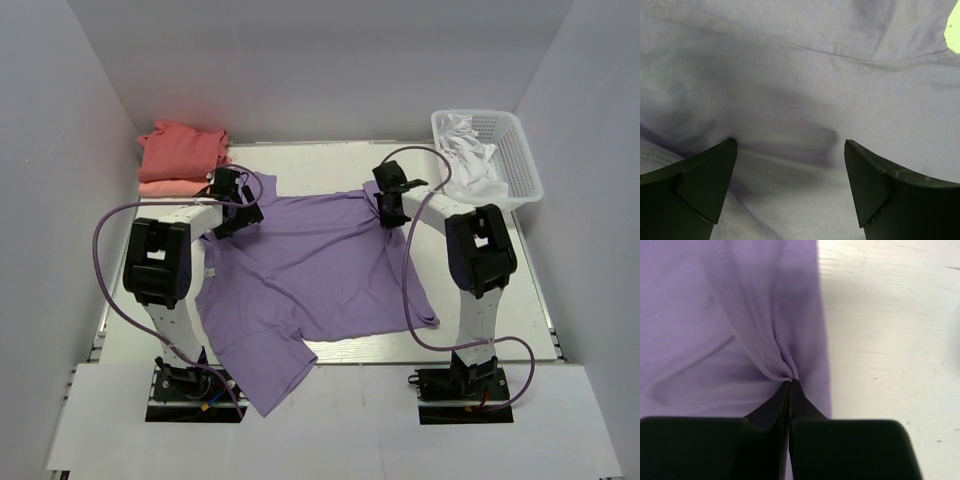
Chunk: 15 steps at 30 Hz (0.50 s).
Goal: Fold and stack the t-shirts
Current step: Flatten out the tshirt
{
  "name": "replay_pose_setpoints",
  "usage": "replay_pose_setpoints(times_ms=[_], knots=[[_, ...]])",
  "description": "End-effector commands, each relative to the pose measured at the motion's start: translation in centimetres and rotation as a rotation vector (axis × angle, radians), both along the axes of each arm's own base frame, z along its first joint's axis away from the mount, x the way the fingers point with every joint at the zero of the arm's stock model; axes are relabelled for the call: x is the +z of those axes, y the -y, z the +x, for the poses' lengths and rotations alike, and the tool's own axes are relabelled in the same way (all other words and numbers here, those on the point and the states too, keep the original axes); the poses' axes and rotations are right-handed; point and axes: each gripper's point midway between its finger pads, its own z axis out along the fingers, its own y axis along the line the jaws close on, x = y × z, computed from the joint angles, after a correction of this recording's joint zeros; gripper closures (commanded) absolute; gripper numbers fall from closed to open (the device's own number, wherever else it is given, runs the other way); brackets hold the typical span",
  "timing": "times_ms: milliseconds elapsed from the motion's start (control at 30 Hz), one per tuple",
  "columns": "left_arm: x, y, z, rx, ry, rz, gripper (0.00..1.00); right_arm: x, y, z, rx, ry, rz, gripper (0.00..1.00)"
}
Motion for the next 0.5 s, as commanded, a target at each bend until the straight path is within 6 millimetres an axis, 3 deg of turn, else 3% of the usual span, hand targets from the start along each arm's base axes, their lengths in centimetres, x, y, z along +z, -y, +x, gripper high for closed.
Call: replay_pose_setpoints(times_ms=[0,267,467], knots=[[-3.9,-1.6,-2.9,0.034,-0.135,0.044,0.01,2.3,1.6,0.6,0.02,0.04,0.023,1.0],[-4.4,-2.4,-3.2,0.052,-0.153,0.064,0.01,2.8,3.6,0.5,0.022,0.05,0.073,1.0],[-4.4,-2.5,-3.2,0.034,-0.155,0.075,0.01,2.8,6.0,2.1,-0.008,0.046,0.069,1.0]])
